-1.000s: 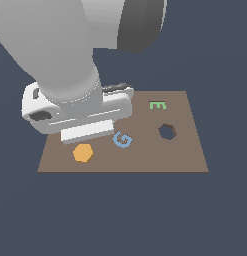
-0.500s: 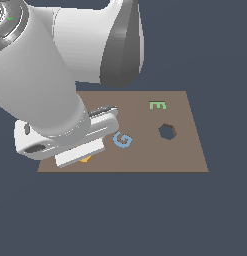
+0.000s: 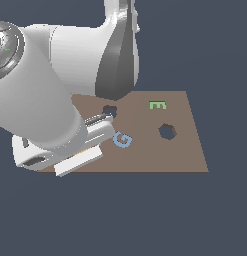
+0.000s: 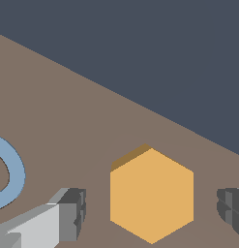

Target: Insert a designated object into the corresponding slot on a board.

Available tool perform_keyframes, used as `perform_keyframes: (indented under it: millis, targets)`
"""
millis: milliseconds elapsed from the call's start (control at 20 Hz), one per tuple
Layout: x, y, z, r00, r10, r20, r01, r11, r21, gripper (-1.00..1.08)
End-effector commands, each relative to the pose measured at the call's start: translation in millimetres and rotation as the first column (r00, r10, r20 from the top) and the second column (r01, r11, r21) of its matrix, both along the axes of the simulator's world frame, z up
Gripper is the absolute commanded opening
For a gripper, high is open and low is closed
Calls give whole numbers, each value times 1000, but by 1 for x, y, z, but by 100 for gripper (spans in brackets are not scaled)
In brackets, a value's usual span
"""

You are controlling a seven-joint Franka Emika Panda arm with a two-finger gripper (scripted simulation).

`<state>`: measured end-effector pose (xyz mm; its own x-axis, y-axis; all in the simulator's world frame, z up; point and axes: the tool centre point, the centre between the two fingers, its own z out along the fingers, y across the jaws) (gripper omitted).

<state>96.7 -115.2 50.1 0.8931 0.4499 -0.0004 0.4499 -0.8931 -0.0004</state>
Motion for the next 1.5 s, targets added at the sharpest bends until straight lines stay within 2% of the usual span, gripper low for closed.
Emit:
perform_keyframes:
  millis: [0,600,650,1250,1450]
  targets:
    - [1,0,0,1000,4,1,-4,1000,0,100]
    - [1,0,-20,1000,3,0,-3,1000,0,100]
    - [1,0,-20,1000,3,0,-3,1000,0,-100]
    - [1,0,-20,1000,5,1,-5,1000,-1,-100]
    - [3,17,-19,999,51,1,-51,999,-1,-100]
